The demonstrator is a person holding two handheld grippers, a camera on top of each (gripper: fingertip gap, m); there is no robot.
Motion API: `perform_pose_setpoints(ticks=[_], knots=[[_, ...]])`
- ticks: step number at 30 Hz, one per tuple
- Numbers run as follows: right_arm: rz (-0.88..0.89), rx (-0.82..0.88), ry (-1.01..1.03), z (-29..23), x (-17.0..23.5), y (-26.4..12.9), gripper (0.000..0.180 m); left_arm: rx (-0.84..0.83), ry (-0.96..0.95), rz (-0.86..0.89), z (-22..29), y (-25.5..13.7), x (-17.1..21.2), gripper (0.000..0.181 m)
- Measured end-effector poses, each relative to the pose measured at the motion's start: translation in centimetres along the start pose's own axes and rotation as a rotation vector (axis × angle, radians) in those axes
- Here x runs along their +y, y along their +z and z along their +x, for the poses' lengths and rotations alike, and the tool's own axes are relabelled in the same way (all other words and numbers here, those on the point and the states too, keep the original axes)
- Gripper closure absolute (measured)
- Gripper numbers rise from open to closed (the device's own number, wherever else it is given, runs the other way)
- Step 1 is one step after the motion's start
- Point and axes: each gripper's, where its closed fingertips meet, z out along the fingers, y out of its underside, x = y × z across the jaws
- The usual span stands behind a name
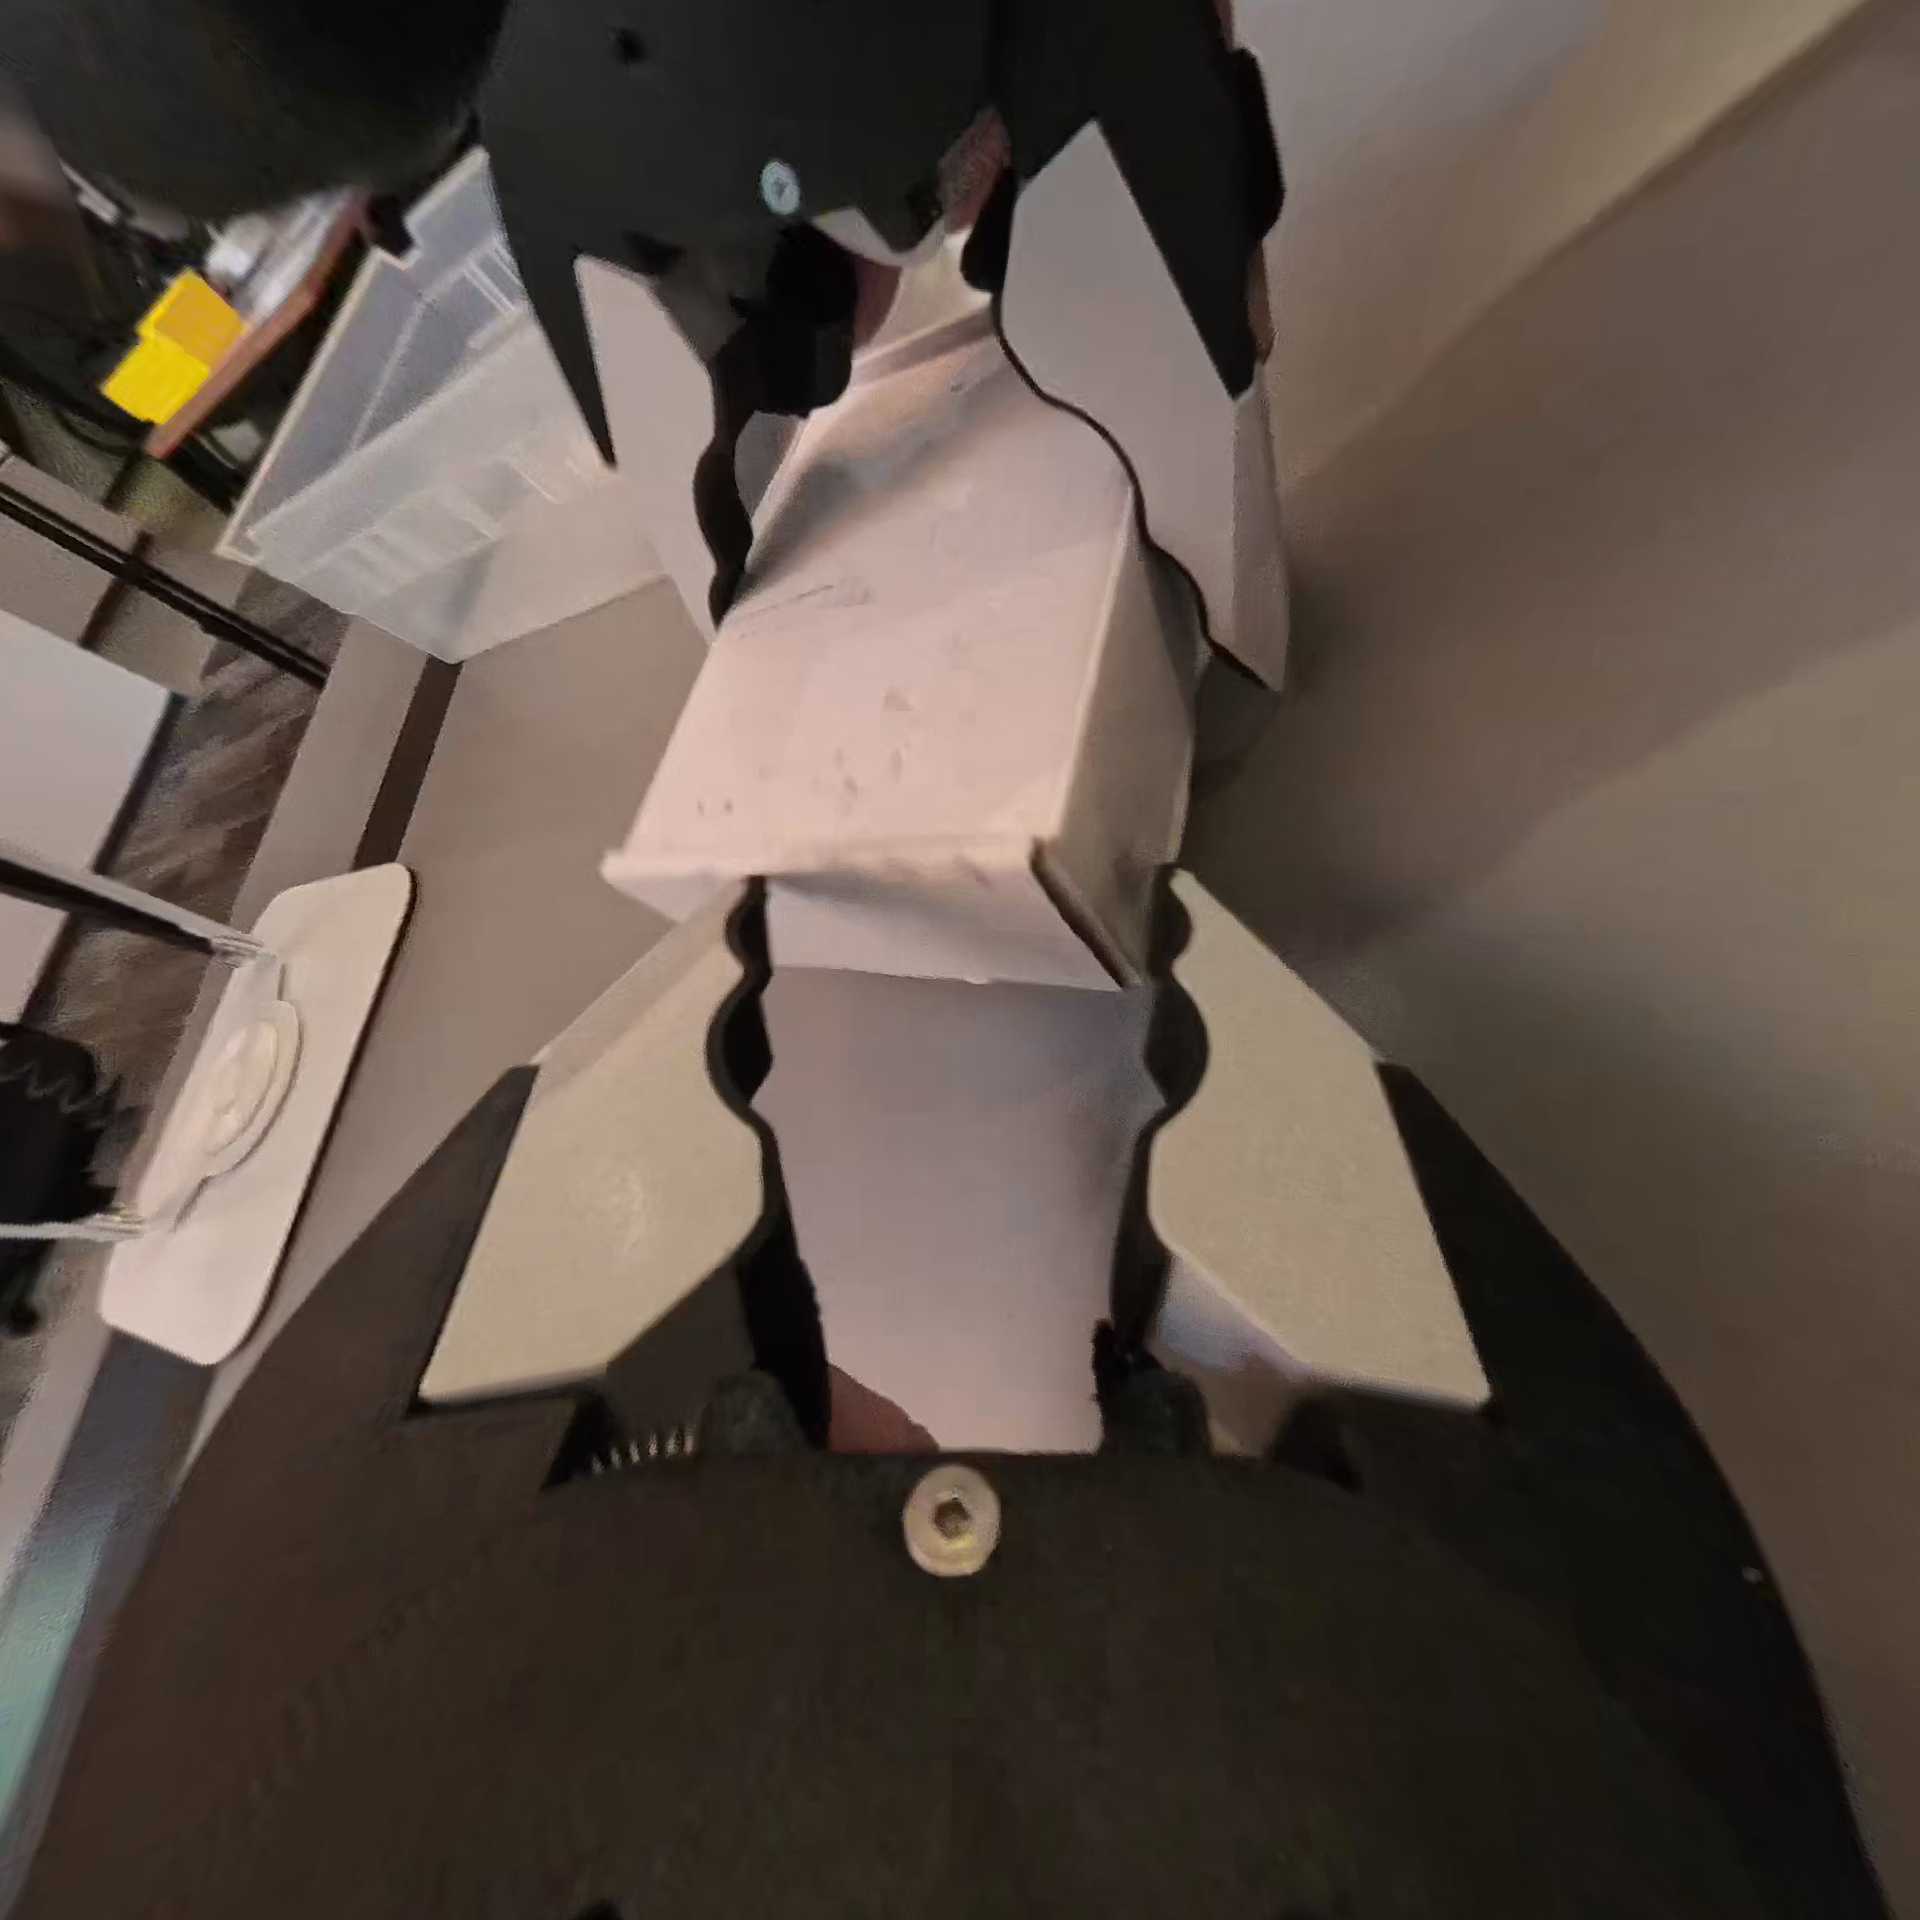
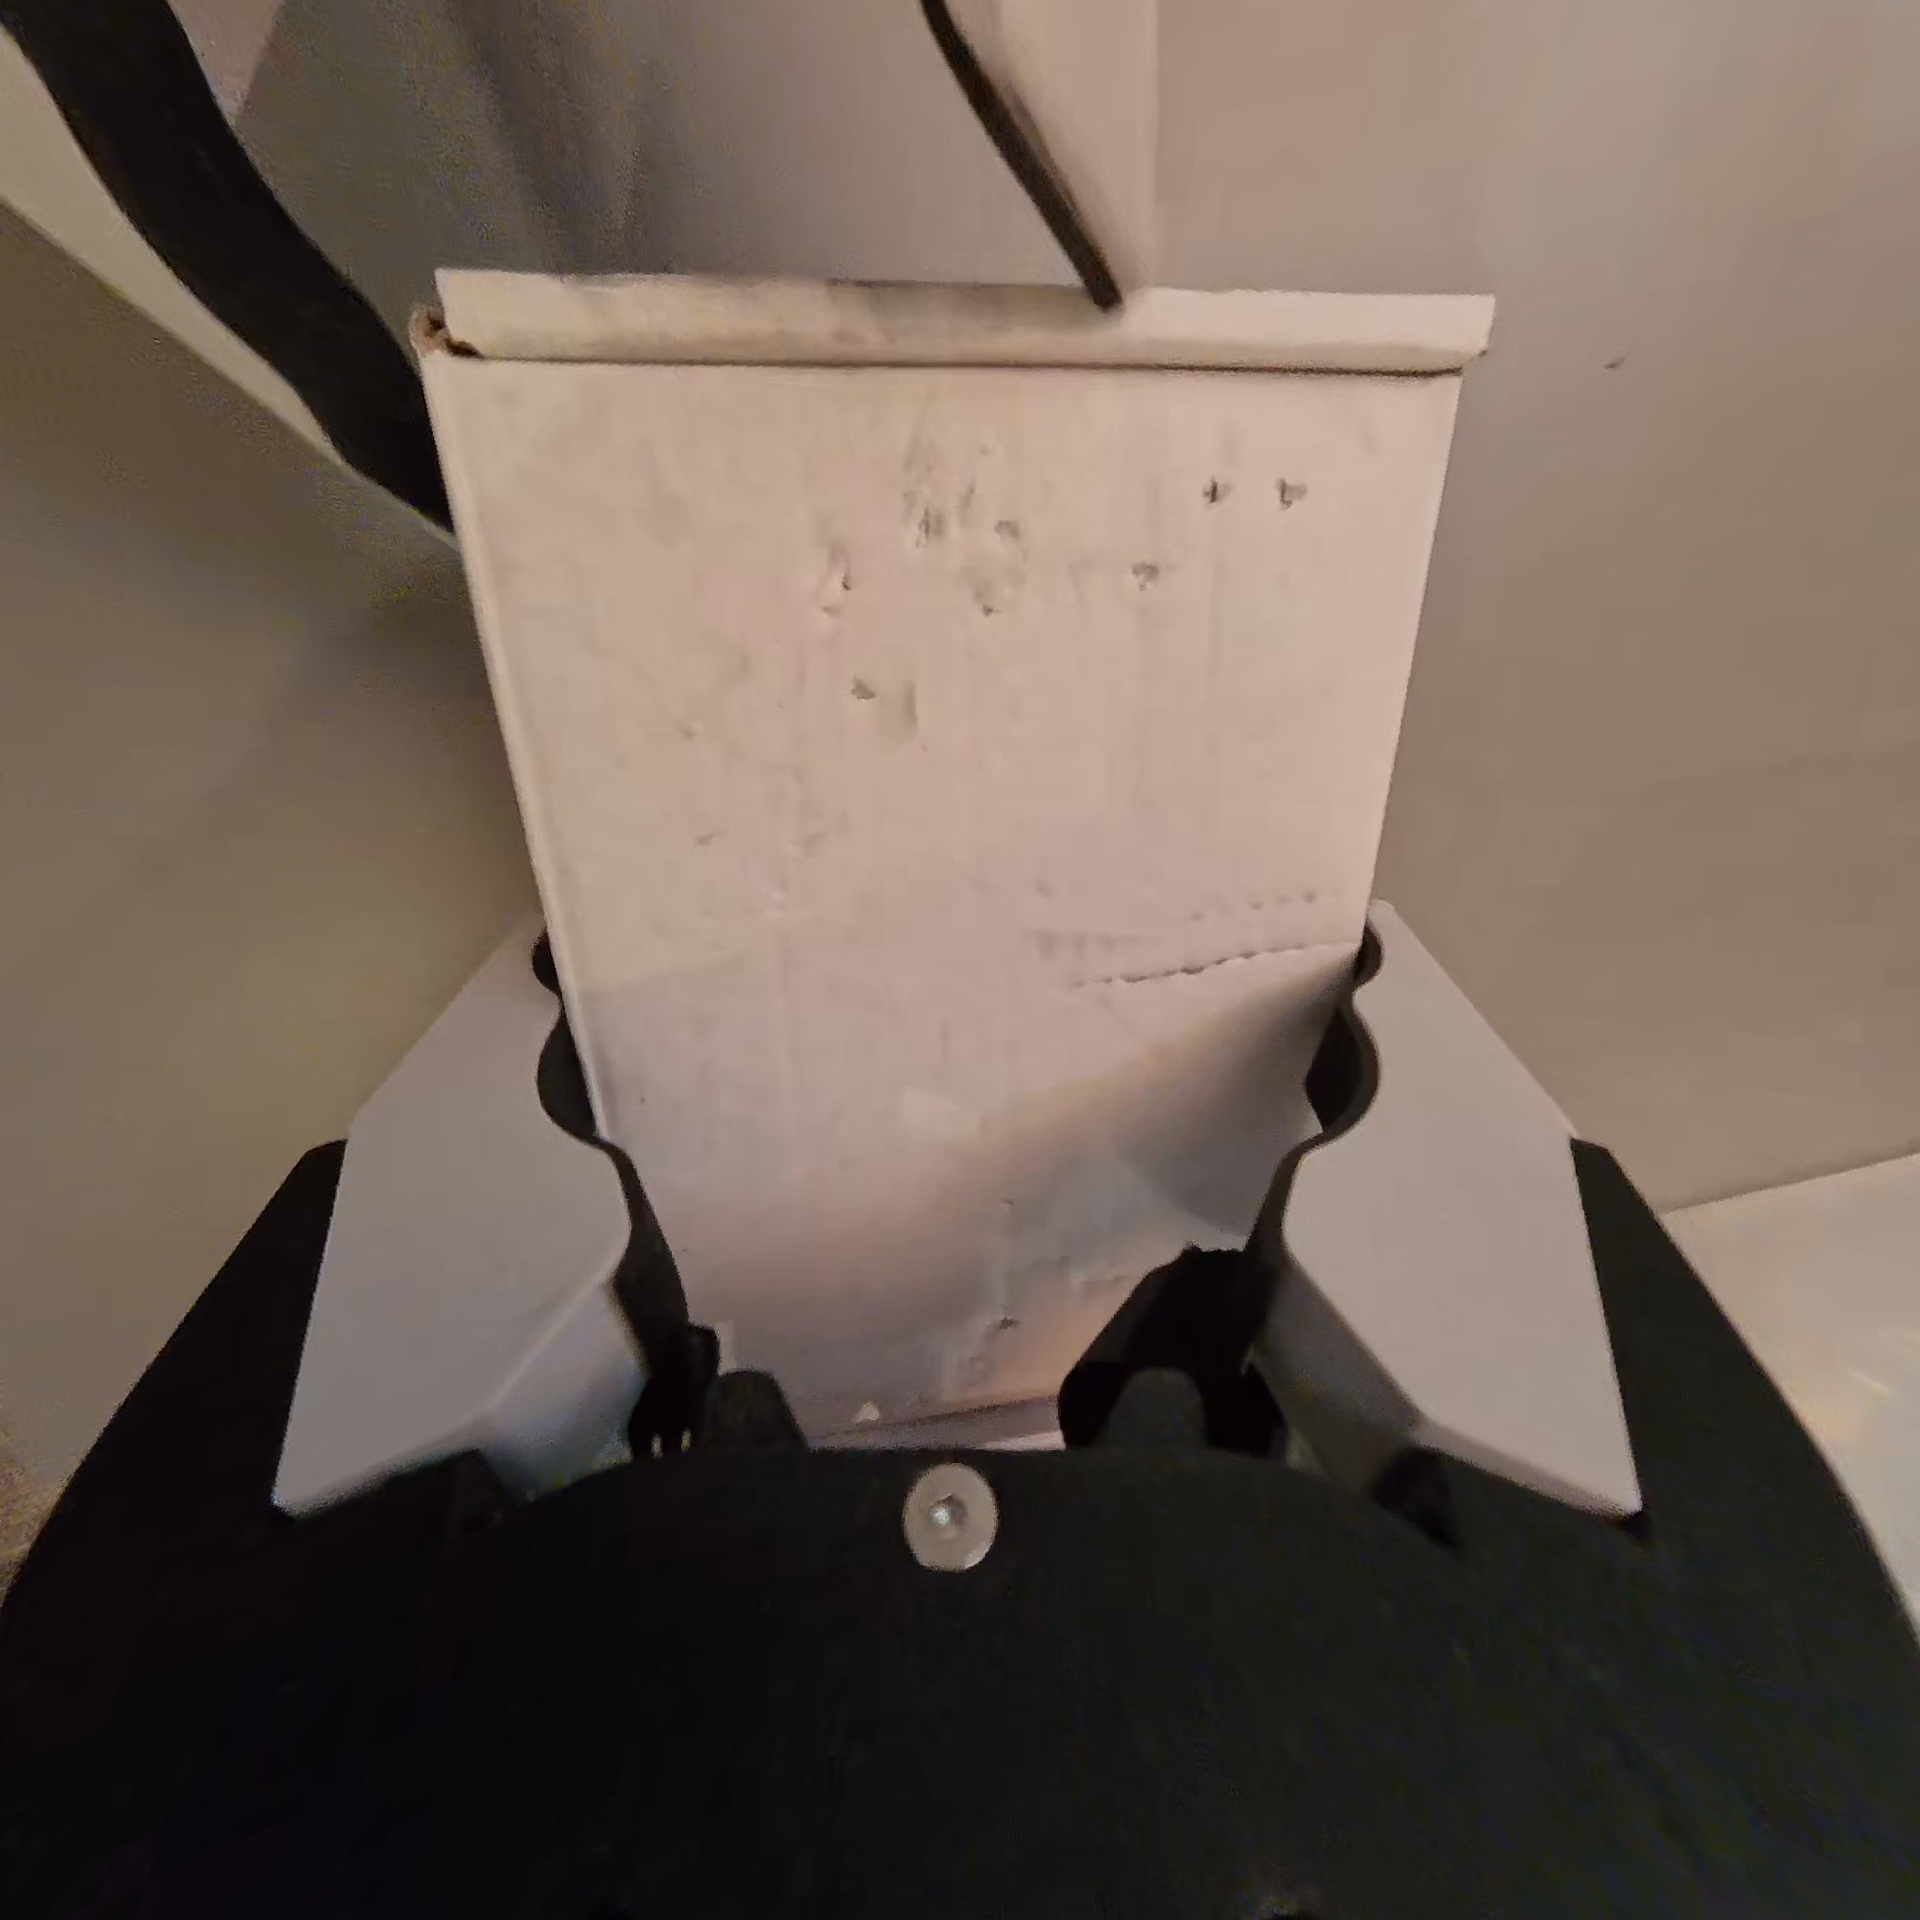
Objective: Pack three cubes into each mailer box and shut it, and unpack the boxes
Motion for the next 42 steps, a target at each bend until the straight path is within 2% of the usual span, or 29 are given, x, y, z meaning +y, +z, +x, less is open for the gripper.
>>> perform_pose_setpoints(ticks=[3, 6, 8, 11, 13, 16, 20, 25, 30, 36, 39, 42], knots=[[0.050, 0.055, 0.021, 2.3, 0.2, -3.5, 0.040, -0.042, -0.095, 0.112, -1.9, -2.0, -1.1, 0.125], [0.091, 0.152, 0.024, 6.5, 1.2, -8.2, 0.040, -0.111, -0.143, 0.166, -4.1, -3.5, -0.9, 0.157], [0.070, 0.258, 0.012, 10.5, 2.9, -11.4, 0.040, -0.139, -0.163, 0.161, -4.7, -3.2, 0.1, 0.180], [-0.055, 0.392, 0.020, 16.9, 6.9, -15.1, 0.040, -0.138, -0.131, 0.101, -4.1, -1.6, 1.6, 0.181], [-0.166, 0.444, 0.022, 21.0, 10.1, -16.1, 0.039, -0.123, -0.136, 0.085, -3.8, -1.0, 1.8, 0.181], [-0.292, 0.444, 0.033, 25.8, 14.6, -15.6, 0.039, -0.116, -0.129, 0.074, -3.7, -0.4, 2.2, 0.180], [-0.383, 0.334, -0.002, 28.9, 18.2, -11.1, 0.039, -0.102, -0.133, 0.034, -3.8, 0.5, 3.7, 0.179], [-0.444, 0.263, -0.001, 31.5, 20.3, -5.9, 0.039, -0.103, -0.164, 0.044, -4.4, 0.4, 4.3, 0.177], [-0.445, 0.180, -0.049, 32.5, 21.0, -2.5, 0.039, -0.098, -0.146, 0.047, -4.3, 0.6, 4.4, 0.177], [-0.510, 0.158, -0.067, 33.4, 21.4, -1.5, 0.035, -0.088, -0.136, 0.040, -4.1, 0.8, 4.4, 0.176], [-0.514, 0.185, -0.057, 33.9, 21.2, -2.5, 0.030, -0.083, -0.126, 0.038, -3.9, 0.8, 4.4, 0.174], [-0.500, 0.260, -0.049, 34.2, 20.4, -4.9, 0.033, -0.082, -0.128, 0.050, -3.8, 0.8, 4.1, 0.170]])
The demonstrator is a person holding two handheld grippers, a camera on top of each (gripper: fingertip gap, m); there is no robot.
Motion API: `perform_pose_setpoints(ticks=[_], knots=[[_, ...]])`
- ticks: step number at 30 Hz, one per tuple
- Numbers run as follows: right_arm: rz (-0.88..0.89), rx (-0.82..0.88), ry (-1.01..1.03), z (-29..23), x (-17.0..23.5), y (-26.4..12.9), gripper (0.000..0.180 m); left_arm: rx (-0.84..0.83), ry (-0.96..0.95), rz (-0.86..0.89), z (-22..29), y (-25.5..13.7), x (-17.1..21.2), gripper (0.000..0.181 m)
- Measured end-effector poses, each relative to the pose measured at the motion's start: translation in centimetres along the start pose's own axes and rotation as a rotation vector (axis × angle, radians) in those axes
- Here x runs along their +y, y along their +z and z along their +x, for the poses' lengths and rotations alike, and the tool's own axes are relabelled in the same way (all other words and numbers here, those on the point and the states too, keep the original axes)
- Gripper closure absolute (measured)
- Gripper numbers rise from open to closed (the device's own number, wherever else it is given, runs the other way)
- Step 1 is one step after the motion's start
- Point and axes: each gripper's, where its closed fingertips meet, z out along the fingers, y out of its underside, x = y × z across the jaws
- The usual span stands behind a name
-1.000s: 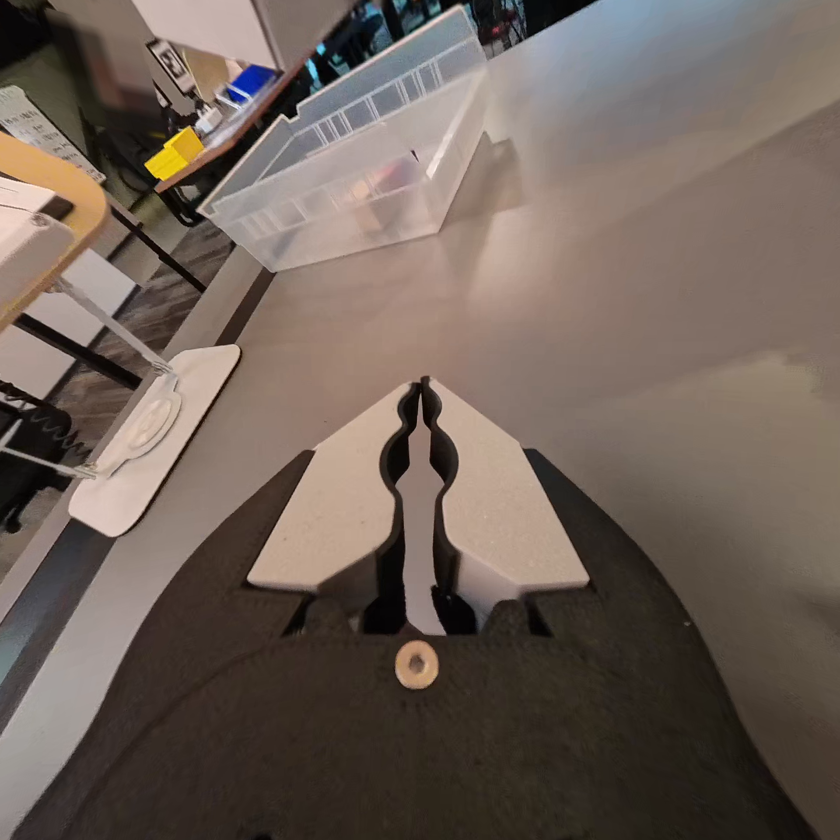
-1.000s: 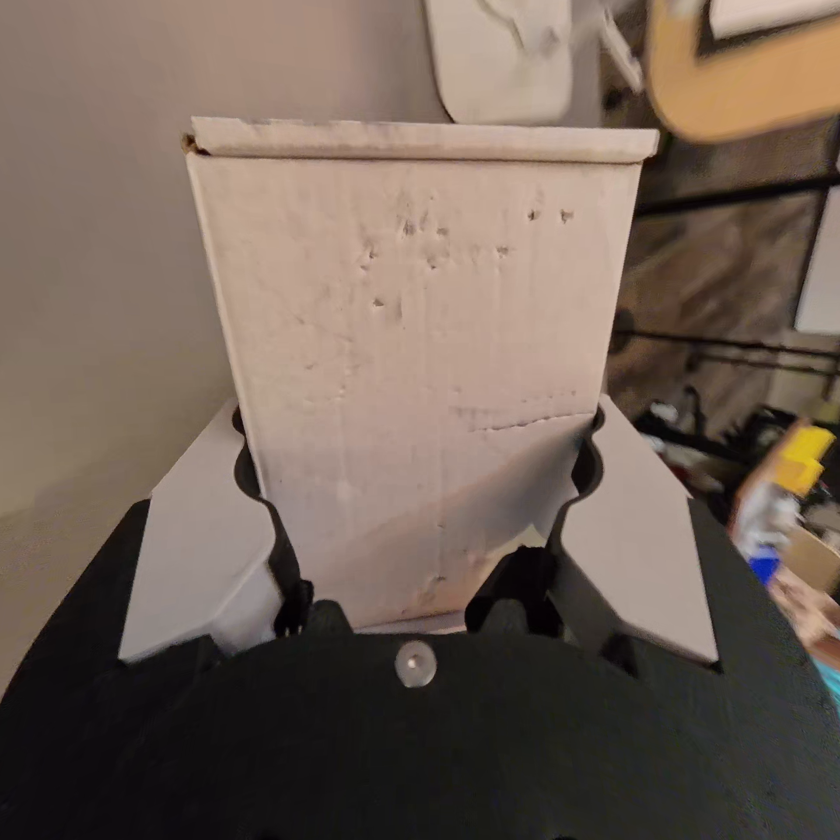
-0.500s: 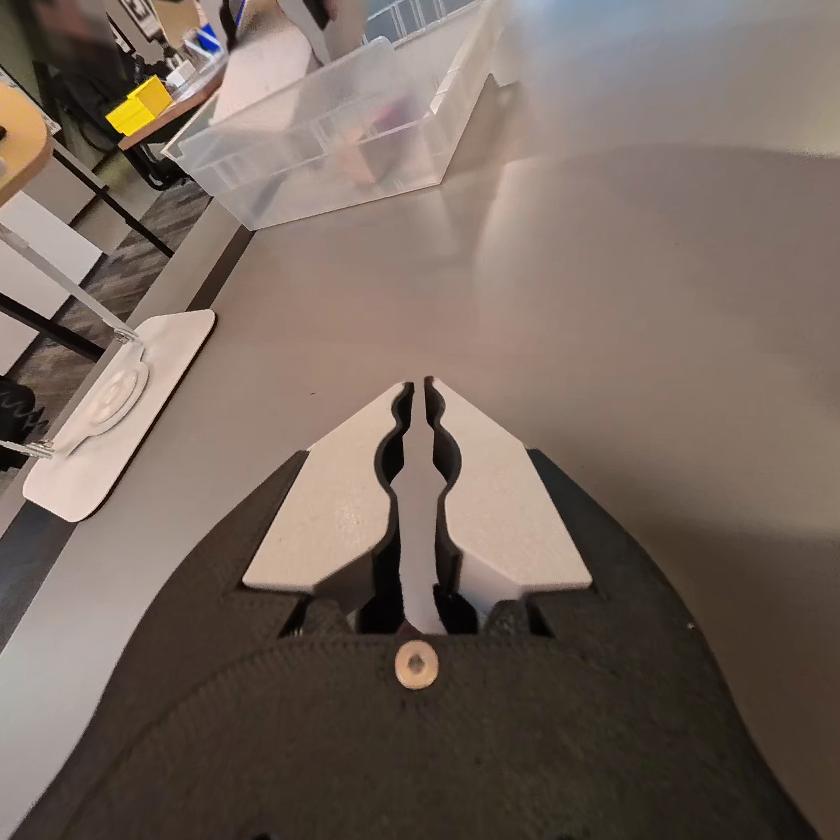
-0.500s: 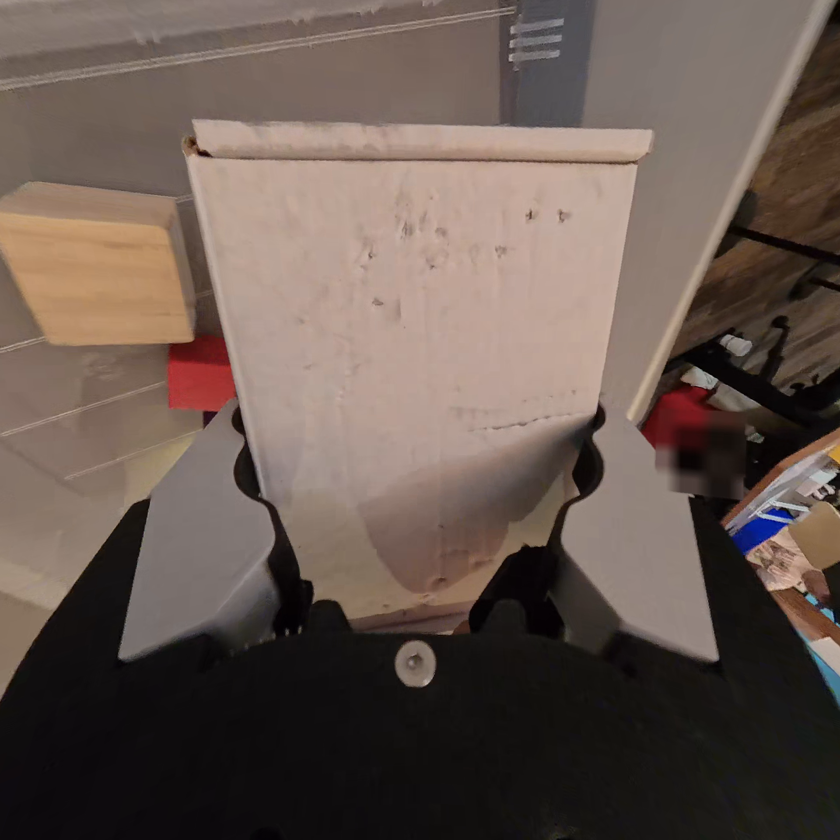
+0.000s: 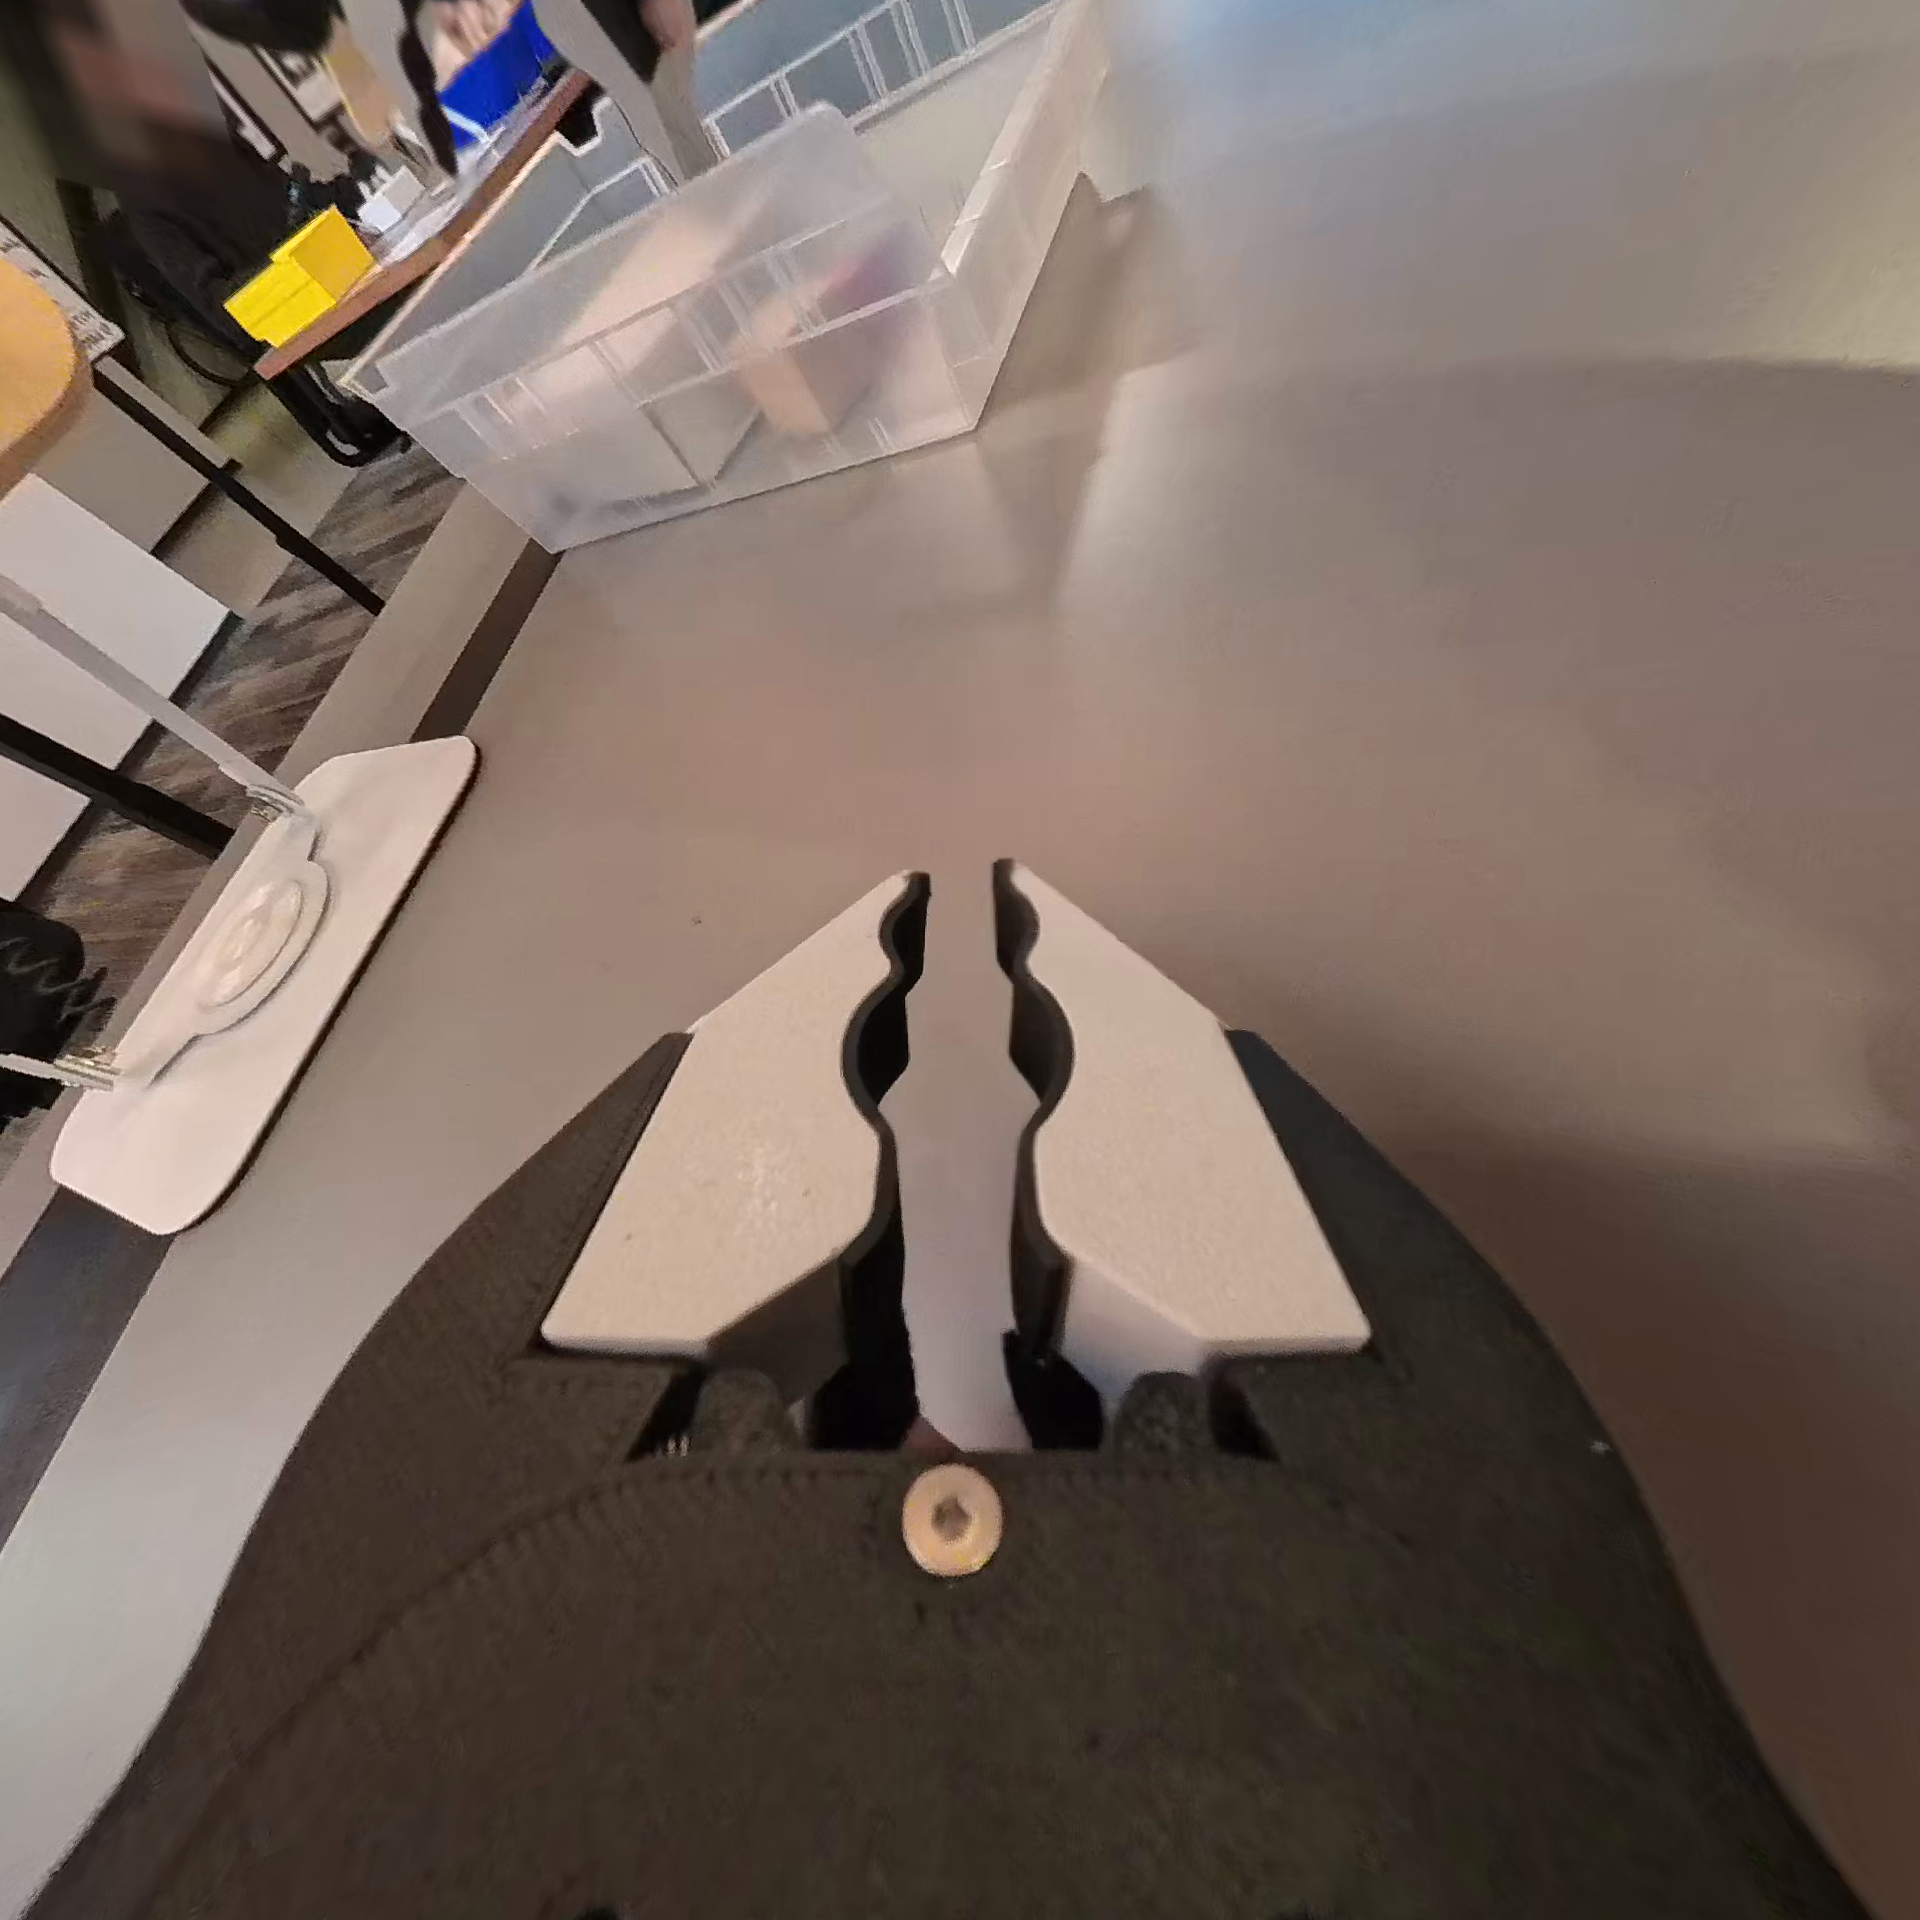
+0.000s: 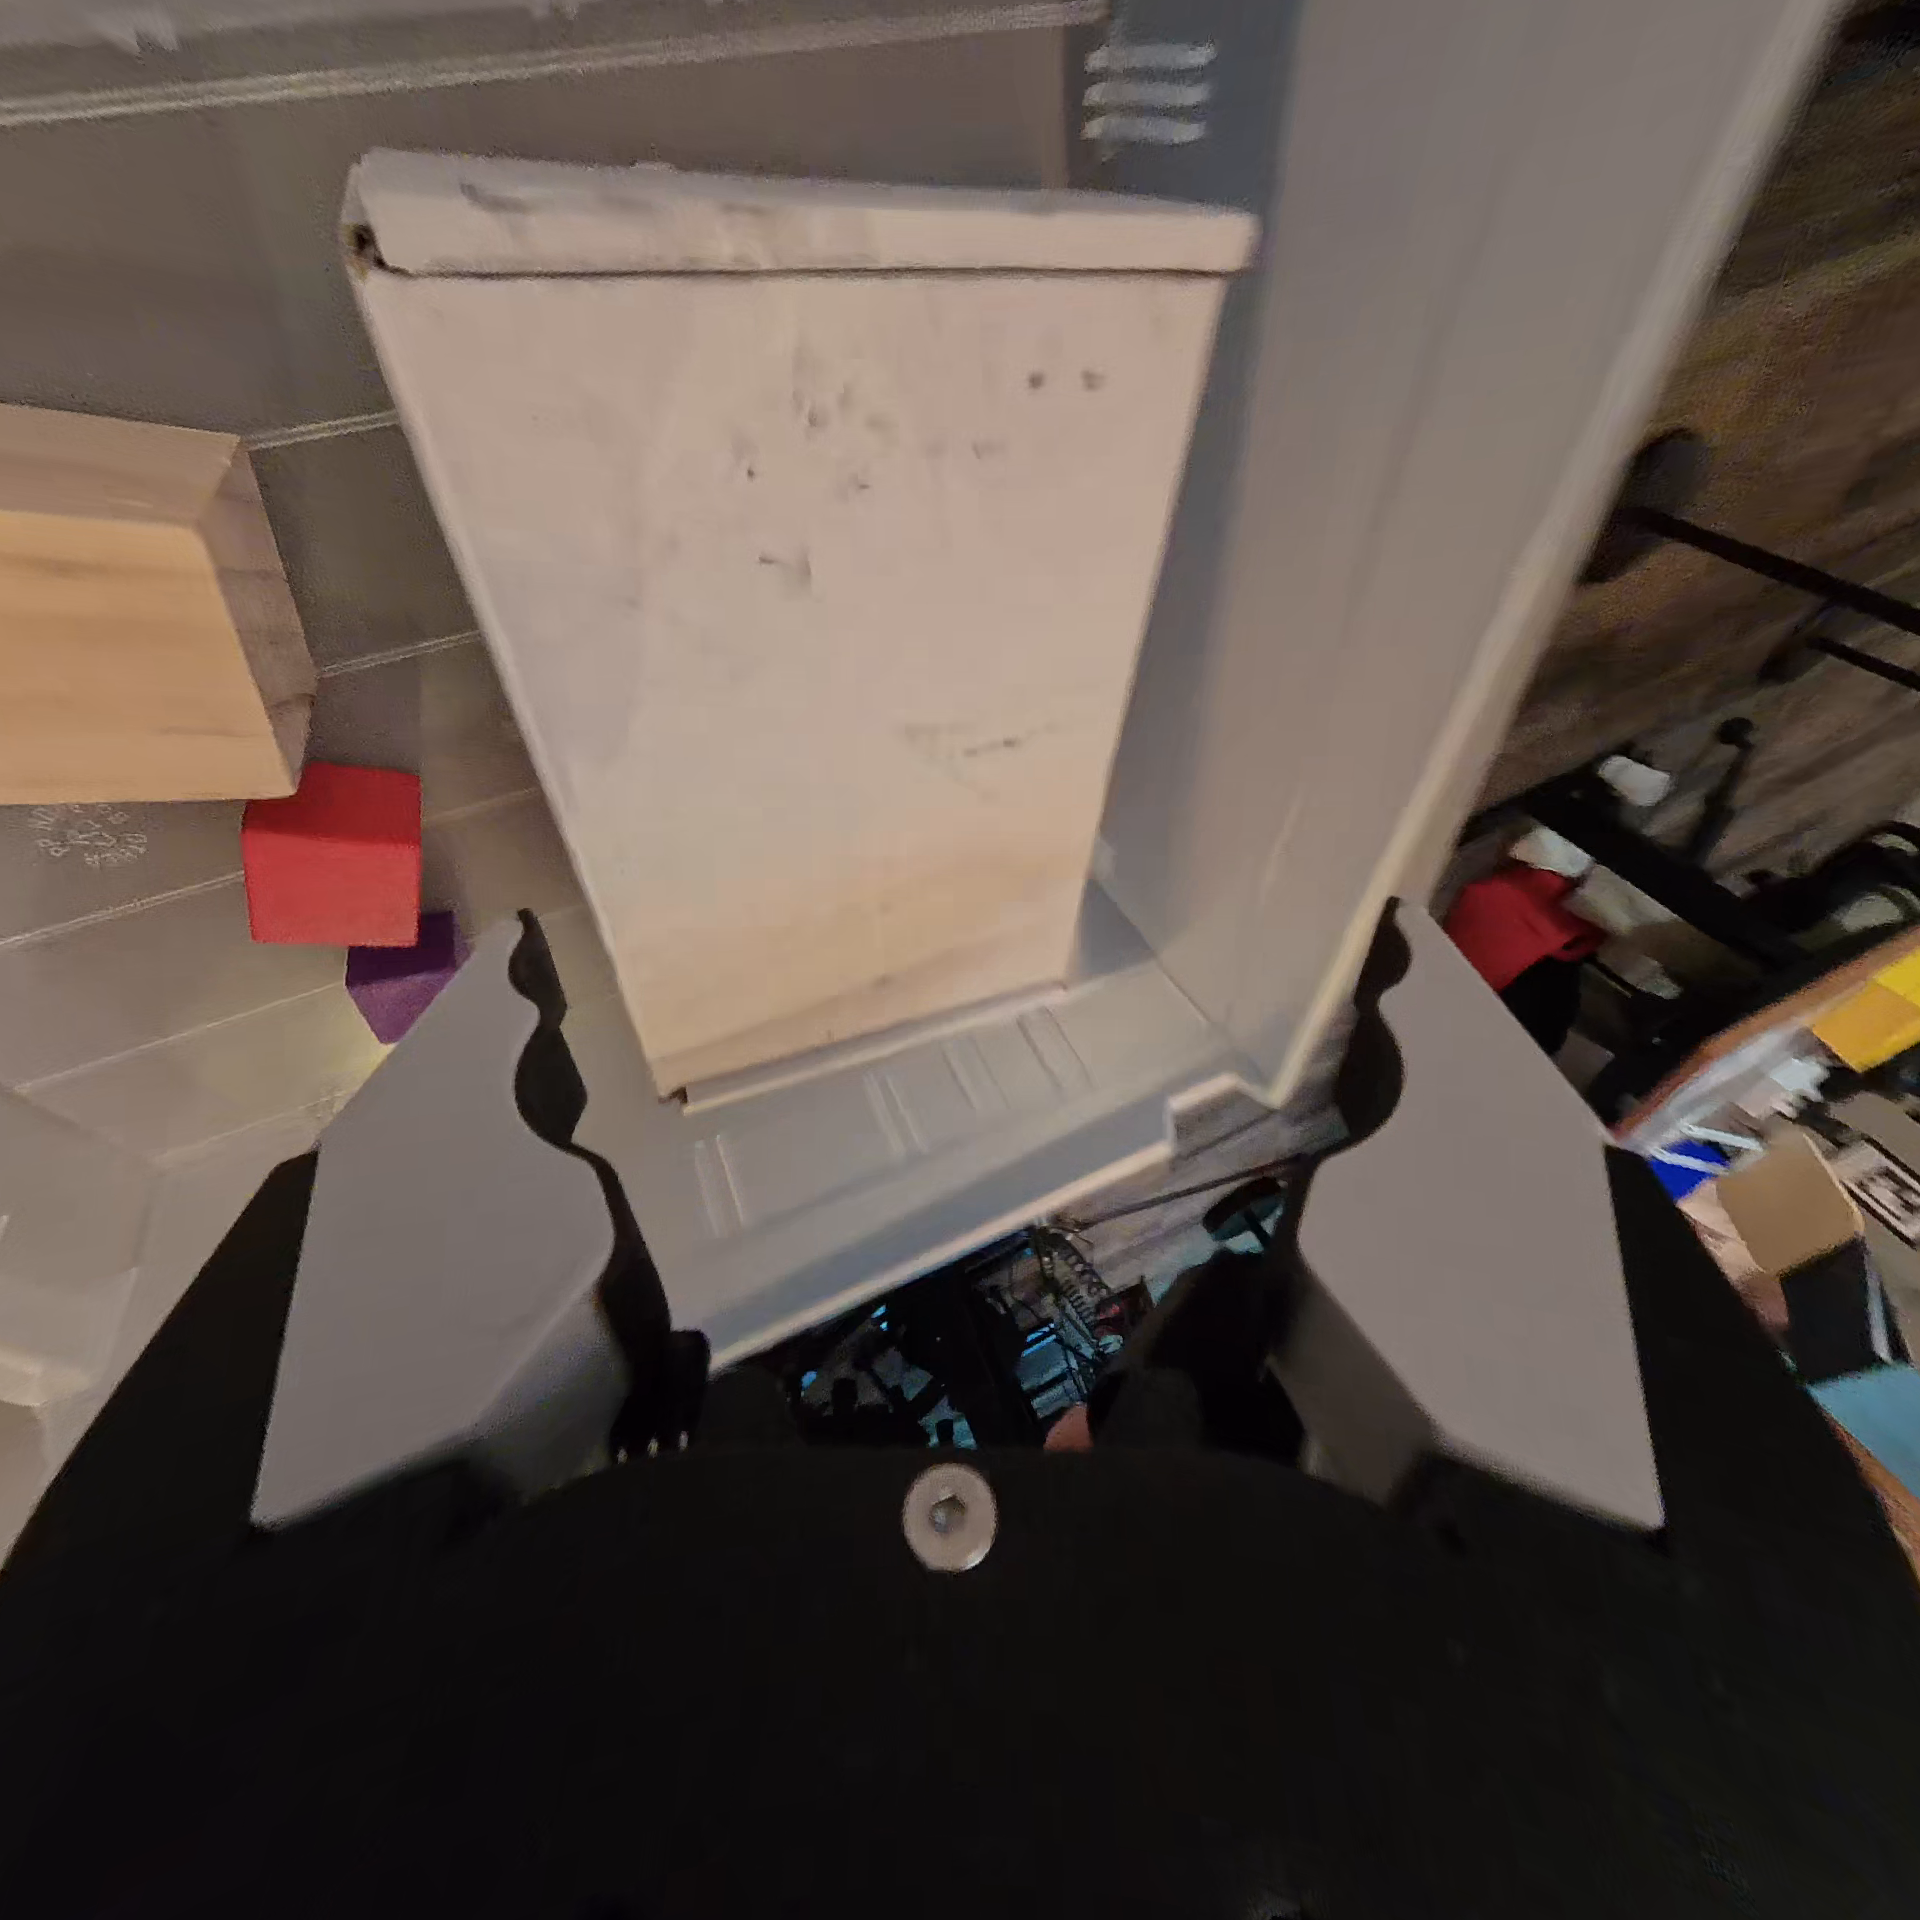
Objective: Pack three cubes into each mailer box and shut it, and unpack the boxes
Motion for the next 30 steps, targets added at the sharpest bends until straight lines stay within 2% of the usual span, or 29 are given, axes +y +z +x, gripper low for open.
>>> perform_pose_setpoints(ticks=[1, 4, 8, 10, 12, 15, 18, 20, 23, 25, 30], knots=[[0.015, 0.044, 0.013, 0.4, -0.1, -1.3, 0.035, -0.008, 0.000, 0.002, -0.1, -0.1, -0.1, 0.165], [0.107, 0.216, 0.062, 0.8, -1.6, -6.9, 0.046, -0.029, 0.014, -0.007, -0.6, -0.4, -0.6, 0.131], [0.319, 0.380, 0.021, -3.4, -6.5, -15.2, 0.057, -0.104, 0.044, 0.014, -2.9, -3.0, -2.8, 0.113], [0.383, 0.401, -0.041, -7.5, -9.0, -17.9, 0.060, -0.193, 0.063, 0.022, -5.2, -5.5, -4.3, 0.104], [0.474, 0.347, -0.150, -12.9, -11.9, -19.4, 0.065, -0.277, 0.072, -0.011, -7.6, -8.5, -4.4, 0.086], [0.522, 0.255, -0.210, -18.6, -14.0, -19.1, 0.069, -0.350, 0.135, -0.147, -11.1, -14.0, -2.6, 0.081], [0.606, 0.185, -0.239, -22.7, -15.9, -18.6, 0.070, -0.295, 0.155, -0.352, -13.7, -19.5, 1.2, 0.083], [0.667, 0.129, -0.242, -24.9, -17.2, -18.1, 0.072, -0.216, 0.133, -0.509, -14.7, -22.5, 5.4, 0.072], [0.717, 0.045, -0.241, -27.3, -18.8, -16.9, 0.074, -0.060, 0.095, -0.711, -14.9, -25.8, 12.1, 0.071], [0.755, 0.008, -0.236, -28.3, -19.9, -16.7, 0.076, 0.019, 0.036, -0.795, -14.7, -26.7, 15.4, 0.070], [0.822, -0.044, -0.215, -29.4, -22.1, -16.5, 0.079, 0.160, 0.005, -0.926, -13.5, -26.5, 20.4, 0.064]])
